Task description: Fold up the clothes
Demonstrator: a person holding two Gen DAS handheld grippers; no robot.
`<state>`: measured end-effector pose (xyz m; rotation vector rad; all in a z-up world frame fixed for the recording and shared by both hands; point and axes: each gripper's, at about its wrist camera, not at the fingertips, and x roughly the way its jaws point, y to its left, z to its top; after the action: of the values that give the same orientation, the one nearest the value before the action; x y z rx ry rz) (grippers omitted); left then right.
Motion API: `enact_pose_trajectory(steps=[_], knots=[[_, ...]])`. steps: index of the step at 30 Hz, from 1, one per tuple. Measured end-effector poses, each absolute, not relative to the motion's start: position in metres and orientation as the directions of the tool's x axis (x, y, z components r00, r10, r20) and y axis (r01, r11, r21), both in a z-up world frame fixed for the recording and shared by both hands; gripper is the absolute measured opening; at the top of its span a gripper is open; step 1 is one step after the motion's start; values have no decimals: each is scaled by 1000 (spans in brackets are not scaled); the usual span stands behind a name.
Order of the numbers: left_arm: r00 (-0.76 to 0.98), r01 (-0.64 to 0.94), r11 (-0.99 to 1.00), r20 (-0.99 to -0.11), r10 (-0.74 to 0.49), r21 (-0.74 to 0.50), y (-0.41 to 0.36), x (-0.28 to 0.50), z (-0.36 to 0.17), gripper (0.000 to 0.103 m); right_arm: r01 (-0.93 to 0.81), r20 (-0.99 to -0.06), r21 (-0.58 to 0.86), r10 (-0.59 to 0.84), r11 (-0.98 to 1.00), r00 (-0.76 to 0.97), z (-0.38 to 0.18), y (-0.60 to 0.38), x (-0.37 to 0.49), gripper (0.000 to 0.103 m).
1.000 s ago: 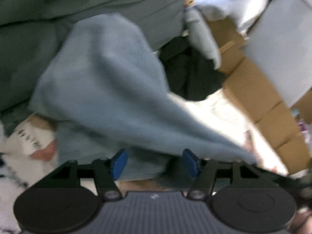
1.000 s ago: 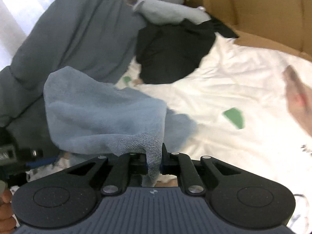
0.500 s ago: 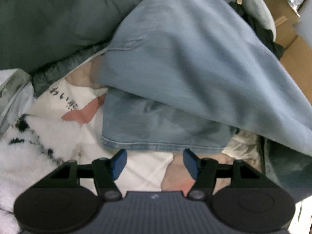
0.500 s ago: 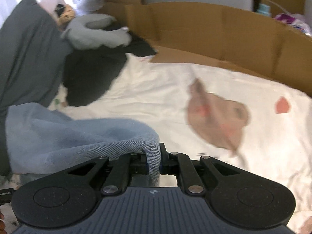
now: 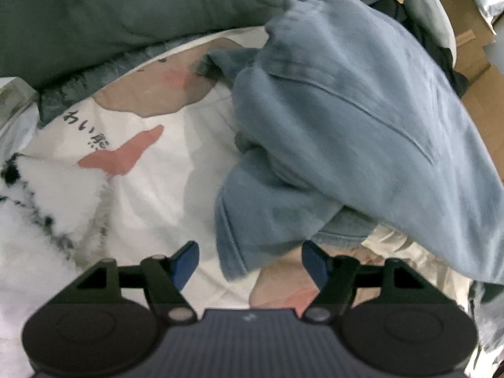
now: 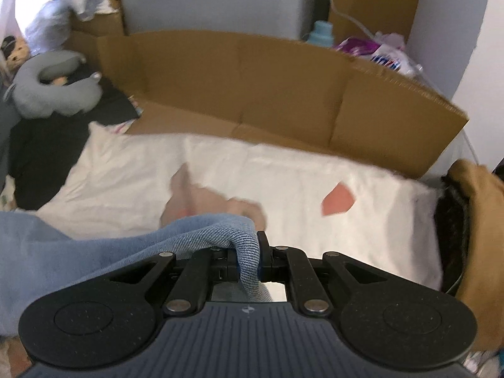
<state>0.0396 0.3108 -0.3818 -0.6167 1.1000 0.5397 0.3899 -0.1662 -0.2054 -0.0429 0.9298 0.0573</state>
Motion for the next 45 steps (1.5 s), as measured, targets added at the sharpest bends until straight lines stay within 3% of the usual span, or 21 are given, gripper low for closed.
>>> enact_pose_trajectory(steps=[6,8,9,12,16,21,26,36,45], knots=[[372,-628,763,-920,122,-153,301,52,-390,74,-43,-854,-5,18,999,519,-217,-175,414,13],[379,-616,773,-918,119,-154,300,54,-392,74,-51,-855,-23,7,998,519,-219,-172,410,30],[380,-612,777,-916,124,-149,298,54,-393,73,-55,-853,-34,0,998,521,-220,-170,406,32],[392,-605,784,-909,141,-139,297,53,-393,61,-65,-857,-38,1,997,516,-222,-167,394,42],[421,-599,784,-897,134,-164,298,48,-387,30,-46,-871,2,24,999,490,-223,-166,377,42],[491,-545,812,-864,108,-208,292,47,-366,16,-50,-878,57,74,997,473,-223,-160,354,42],[572,-480,832,-819,56,-278,289,54,-335,14,-123,-871,73,124,990,476,-222,-139,333,49],[715,-332,871,-699,-17,-361,283,91,-274,14,-268,-827,98,228,958,513,-211,-93,314,49],[727,-275,893,-685,-50,-357,288,118,-260,14,-418,-833,182,366,890,415,-214,-56,272,49]])
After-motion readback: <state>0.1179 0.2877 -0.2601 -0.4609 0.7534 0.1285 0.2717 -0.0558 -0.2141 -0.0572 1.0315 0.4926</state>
